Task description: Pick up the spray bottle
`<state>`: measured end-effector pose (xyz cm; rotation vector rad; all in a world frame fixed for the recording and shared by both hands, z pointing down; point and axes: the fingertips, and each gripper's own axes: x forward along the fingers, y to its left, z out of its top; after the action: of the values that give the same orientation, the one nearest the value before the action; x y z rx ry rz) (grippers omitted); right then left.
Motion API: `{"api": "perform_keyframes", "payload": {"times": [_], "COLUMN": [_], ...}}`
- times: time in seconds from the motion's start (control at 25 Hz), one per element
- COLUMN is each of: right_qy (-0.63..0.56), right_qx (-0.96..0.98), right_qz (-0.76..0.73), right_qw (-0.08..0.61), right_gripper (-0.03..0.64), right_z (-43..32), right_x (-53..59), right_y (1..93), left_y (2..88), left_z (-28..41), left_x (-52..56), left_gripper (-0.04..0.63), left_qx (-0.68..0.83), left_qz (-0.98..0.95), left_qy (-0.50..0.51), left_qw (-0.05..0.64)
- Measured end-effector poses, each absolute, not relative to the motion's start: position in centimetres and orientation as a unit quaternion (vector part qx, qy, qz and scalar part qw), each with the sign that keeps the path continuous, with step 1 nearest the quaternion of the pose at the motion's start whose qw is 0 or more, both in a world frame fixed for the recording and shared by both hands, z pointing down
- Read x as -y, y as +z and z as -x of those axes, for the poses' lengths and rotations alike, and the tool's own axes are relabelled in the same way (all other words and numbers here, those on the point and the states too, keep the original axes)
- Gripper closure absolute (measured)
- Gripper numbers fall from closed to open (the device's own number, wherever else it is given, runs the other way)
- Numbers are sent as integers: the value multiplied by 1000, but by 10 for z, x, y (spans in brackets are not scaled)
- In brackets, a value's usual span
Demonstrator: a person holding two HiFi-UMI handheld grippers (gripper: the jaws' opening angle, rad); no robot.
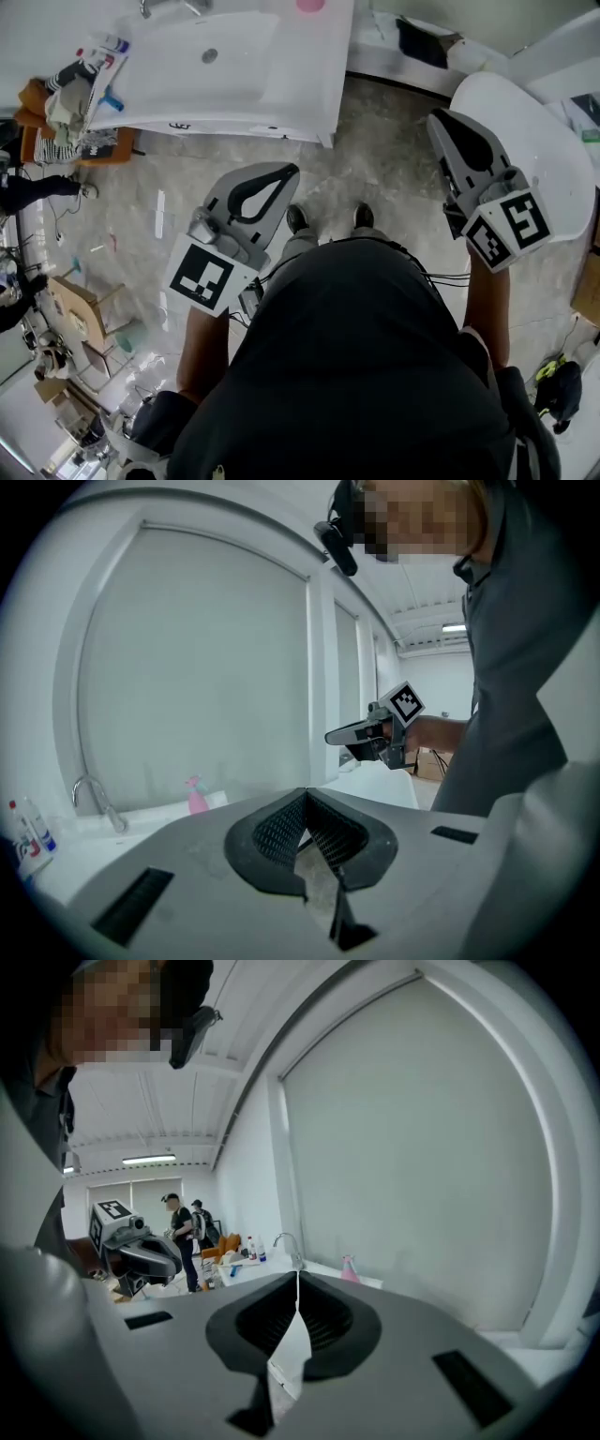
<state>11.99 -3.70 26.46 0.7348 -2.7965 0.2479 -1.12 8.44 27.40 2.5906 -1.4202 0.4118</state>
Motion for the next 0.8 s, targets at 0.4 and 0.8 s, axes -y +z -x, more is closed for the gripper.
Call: {"api": "perform_keyframes", "payload": {"times": [0.4,0.8], "right_qy": [77,75], "right_qx": [934,909], "right_qz": [-329,-391], "right_qw": [113,122], "right_gripper": [606,606], "right_z": [-65,-53], "right_x": [20,-5], "right_y": [251,250], "left_y": [272,273], "left_z": [87,115], "left_x": [-76,-76], "left_gripper": [591,591], "left_qx": [417,366], "left_qz": [-898,-923], "left_qy": [131,112], "left_qw": [60,50]}}
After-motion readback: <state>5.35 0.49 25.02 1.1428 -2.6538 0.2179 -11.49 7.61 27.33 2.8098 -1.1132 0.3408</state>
